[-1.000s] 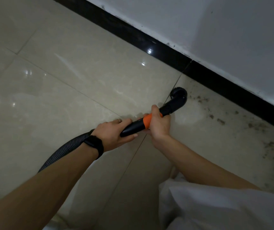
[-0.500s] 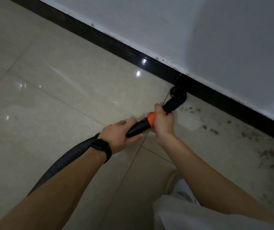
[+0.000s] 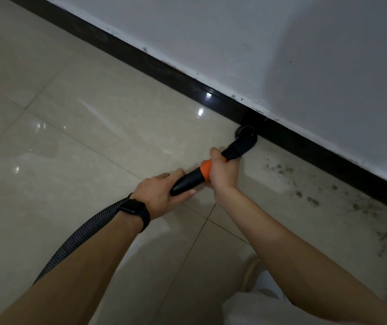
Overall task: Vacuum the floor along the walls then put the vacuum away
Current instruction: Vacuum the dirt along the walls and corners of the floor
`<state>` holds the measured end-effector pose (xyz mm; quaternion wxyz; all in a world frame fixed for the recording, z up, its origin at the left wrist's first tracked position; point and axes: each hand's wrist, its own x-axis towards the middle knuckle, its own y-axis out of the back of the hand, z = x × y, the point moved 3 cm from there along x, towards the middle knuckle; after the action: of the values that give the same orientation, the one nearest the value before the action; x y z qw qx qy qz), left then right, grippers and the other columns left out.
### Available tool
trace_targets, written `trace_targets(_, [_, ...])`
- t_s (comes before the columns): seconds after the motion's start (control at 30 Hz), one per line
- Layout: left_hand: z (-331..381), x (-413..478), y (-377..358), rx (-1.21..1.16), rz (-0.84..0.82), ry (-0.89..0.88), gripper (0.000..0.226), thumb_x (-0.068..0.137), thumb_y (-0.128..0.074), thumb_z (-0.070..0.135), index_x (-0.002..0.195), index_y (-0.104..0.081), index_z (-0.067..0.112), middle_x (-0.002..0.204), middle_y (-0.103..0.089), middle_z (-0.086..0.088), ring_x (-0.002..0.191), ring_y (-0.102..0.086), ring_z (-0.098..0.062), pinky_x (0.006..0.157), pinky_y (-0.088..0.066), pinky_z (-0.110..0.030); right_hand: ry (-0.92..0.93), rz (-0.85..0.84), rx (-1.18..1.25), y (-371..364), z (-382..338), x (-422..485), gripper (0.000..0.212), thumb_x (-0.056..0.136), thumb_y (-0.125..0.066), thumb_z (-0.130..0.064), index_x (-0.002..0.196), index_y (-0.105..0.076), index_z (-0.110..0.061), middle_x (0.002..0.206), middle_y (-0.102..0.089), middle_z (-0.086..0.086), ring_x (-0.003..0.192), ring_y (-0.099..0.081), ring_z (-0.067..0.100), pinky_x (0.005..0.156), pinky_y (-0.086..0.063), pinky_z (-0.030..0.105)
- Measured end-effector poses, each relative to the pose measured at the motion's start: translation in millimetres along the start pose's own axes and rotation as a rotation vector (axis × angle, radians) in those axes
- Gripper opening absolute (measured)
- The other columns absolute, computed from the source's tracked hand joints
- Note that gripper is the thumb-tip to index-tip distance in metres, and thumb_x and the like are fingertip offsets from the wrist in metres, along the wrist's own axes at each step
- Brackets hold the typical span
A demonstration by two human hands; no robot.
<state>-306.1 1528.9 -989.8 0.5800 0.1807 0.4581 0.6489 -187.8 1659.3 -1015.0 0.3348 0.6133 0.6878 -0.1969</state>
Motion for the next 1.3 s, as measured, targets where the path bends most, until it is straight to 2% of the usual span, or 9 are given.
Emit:
trace_targets(0.27, [-10, -12, 9, 0.057, -0.047, -0.048, 0.043, 0.076, -0.024, 0.086, 0.094, -0.031, 0.047, 0.075, -0.052, 0.012, 0.063, -0.055, -0.013, 0.057, -0.045, -0.03, -0.048, -0.006, -0.053, -5, 4, -23, 0.047, 0.096, -0.063, -0.043, 0.126, -0.049, -0.01, 0.114, -0.07, 0.014, 0.105, -0.069, 0.031, 0.096, -0.057, 0.054])
trace_targets(0.43, [-15, -49, -2, 0.22, -0.137, -0.147, 0.06, 0.075, -0.016, 0.087, 0.11, -0.035, 0.043, 0.089, -0.054, 0.009, 0.068, -0.061, -0.02, 0.059, -0.049, -0.03, -0.127, 0.037, -0.003, 24, 51, -68, 0.048, 0.101, -0.06, -0.044, 0.131, -0.047, -0.008, 0.096, -0.072, 0.004, 0.09, -0.072, 0.021, 0.093, -0.059, 0.051])
trace_targets(0.5, [-18, -65, -6, 0.246, -0.139, -0.22, 0.062, 0.077, -0.015, 0.087, 0.111, -0.037, 0.041, 0.087, -0.054, 0.008, 0.066, -0.062, -0.021, 0.056, -0.047, -0.028, -0.194, 0.028, -0.011, 32, 68, -84, 0.051, 0.101, -0.06, -0.047, 0.132, -0.045, -0.009, 0.101, -0.065, 0.001, 0.096, -0.068, 0.022, 0.094, -0.059, 0.053])
trace_targets(0.63, [-18, -87, -7, 0.244, -0.077, -0.384, 0.056, 0.088, -0.022, 0.079, 0.108, -0.047, 0.033, 0.075, -0.054, 0.006, 0.047, -0.056, -0.021, 0.043, -0.038, -0.022, -0.359, -0.036, 0.069, 44, 87, -109, 0.045, 0.1, -0.063, -0.049, 0.12, -0.045, -0.012, 0.108, -0.061, 0.006, 0.096, -0.068, 0.024, 0.059, -0.063, 0.037])
trace_targets(0.73, [-12, -95, -13, 0.243, -0.085, -0.413, 0.056, 0.089, -0.023, 0.077, 0.108, -0.049, 0.031, 0.075, -0.056, 0.004, 0.045, -0.056, -0.024, 0.041, -0.041, -0.025, -0.418, -0.034, 0.112, 55, 92, -118, 0.047, 0.098, -0.066, -0.049, 0.119, -0.047, -0.011, 0.112, -0.061, 0.011, 0.099, -0.07, 0.029, 0.056, -0.062, 0.035])
trace_targets(0.83, [2, -90, -20, 0.229, -0.101, -0.421, 0.052, 0.089, -0.024, 0.076, 0.109, -0.045, 0.033, 0.075, -0.056, 0.005, 0.046, -0.056, -0.021, 0.041, -0.04, -0.024, -0.392, 0.001, 0.08, 70, 89, -114, 0.038, 0.099, -0.065, -0.048, 0.11, -0.049, -0.016, 0.11, -0.061, 0.009, 0.095, -0.069, 0.026, 0.068, -0.065, 0.042])
trace_targets(0.9, [14, -80, -27, 0.211, -0.127, -0.421, 0.05, 0.087, -0.027, 0.077, 0.11, -0.042, 0.035, 0.079, -0.057, 0.005, 0.052, -0.059, -0.021, 0.046, -0.04, -0.024, -0.377, 0.041, 0.094, 83, 84, -107, 0.038, 0.099, -0.065, -0.044, 0.117, -0.051, -0.014, 0.111, -0.061, 0.01, 0.098, -0.067, 0.027, 0.074, -0.065, 0.047])
trace_targets(1.07, [46, -57, -51, 0.206, -0.181, -0.415, 0.054, 0.081, -0.019, 0.082, 0.113, -0.035, 0.041, 0.09, -0.059, 0.005, 0.07, -0.064, -0.024, 0.059, -0.045, -0.029, -0.348, 0.168, 0.192, 118, 70, -97, 0.035, 0.097, -0.068, -0.034, 0.12, -0.054, -0.013, 0.11, -0.061, 0.012, 0.093, -0.066, 0.026, 0.048, -0.058, 0.032])
trace_targets(1.3, [46, -54, -48, 0.156, -0.177, -0.329, 0.059, 0.079, -0.018, 0.085, 0.114, -0.037, 0.042, 0.088, -0.055, 0.009, 0.073, -0.064, -0.023, 0.062, -0.049, -0.031, -0.28, 0.143, 0.117, 108, 58, -85, 0.041, 0.099, -0.065, -0.038, 0.126, -0.05, -0.012, 0.11, -0.061, 0.011, 0.095, -0.066, 0.025, 0.051, -0.059, 0.034])
